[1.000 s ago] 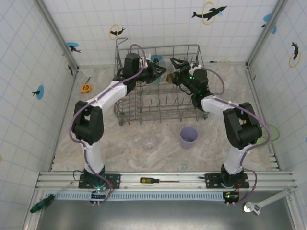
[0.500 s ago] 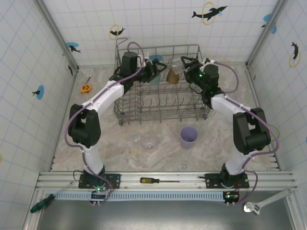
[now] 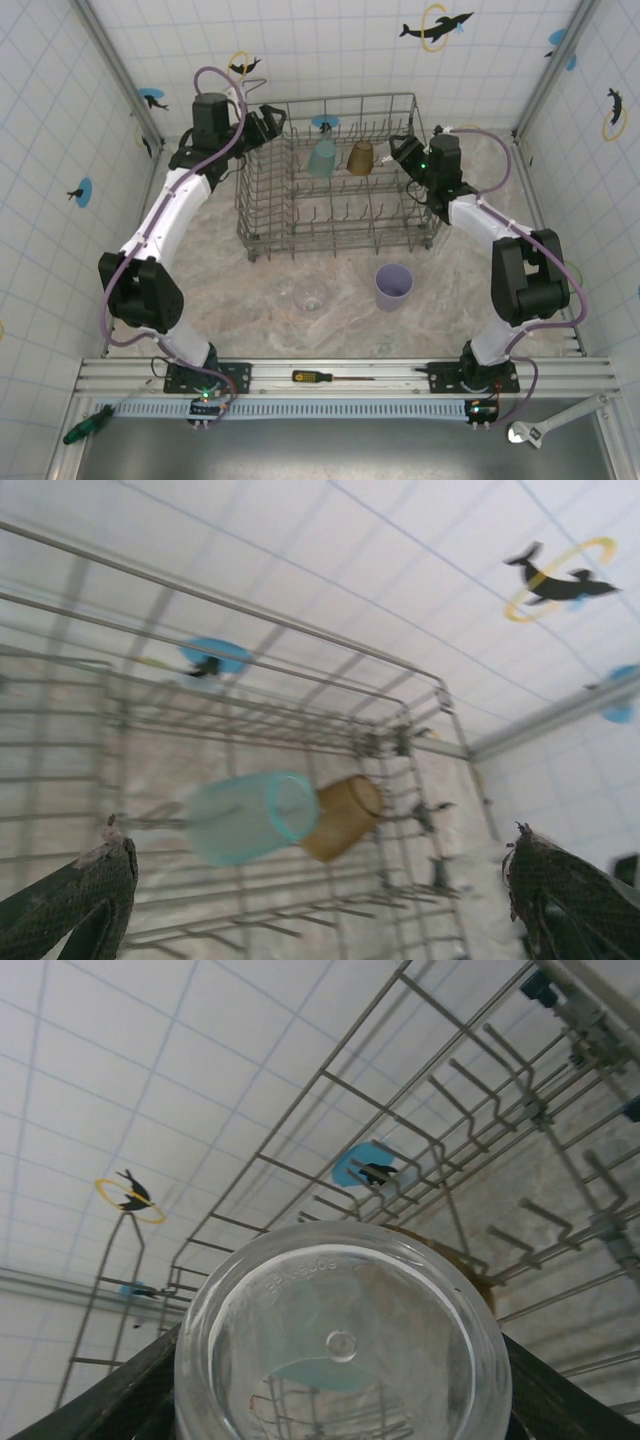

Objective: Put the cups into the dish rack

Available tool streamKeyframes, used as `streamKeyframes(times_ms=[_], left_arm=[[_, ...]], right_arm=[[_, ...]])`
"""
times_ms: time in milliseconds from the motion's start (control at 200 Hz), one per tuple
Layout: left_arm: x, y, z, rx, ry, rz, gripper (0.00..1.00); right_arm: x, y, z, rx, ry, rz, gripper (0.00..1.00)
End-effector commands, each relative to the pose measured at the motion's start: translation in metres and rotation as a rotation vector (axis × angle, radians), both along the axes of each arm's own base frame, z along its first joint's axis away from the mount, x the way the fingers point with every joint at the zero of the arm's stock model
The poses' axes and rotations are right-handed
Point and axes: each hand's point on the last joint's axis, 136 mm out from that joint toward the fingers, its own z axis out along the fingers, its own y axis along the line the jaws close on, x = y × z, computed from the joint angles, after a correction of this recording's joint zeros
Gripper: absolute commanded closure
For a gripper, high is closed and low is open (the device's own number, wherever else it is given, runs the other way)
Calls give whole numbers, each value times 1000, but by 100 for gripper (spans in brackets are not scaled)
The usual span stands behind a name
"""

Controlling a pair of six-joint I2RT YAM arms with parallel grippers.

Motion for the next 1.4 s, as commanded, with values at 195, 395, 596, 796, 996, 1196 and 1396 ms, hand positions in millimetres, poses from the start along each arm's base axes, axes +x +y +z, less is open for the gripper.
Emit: streamKeyframes(times_ms=[195, 395, 596, 796, 996, 1196, 1396], left_arm=[[-39, 60, -27, 268, -30, 170, 3], [-60, 96, -29, 399, -92, 297, 3], [-70, 112, -46, 471, -94, 350, 3], [-69, 109, -63, 472, -61, 333, 3], [-69, 107, -69, 459, -54, 324, 3], [-69, 108, -71, 465, -50, 326, 3], [-69, 109, -73, 464, -49, 331, 3]], right_arm=[[17, -19, 45, -215, -139, -78, 50], [32, -16, 48, -342, -181, -88, 51], [47, -10, 44, -527, -212, -111, 50], [56, -8, 33, -667, -226, -162, 48], [72, -8, 19, -744, -216, -191, 47], [90, -11, 7, -772, -205, -207, 47], [103, -19, -5, -771, -187, -232, 47]])
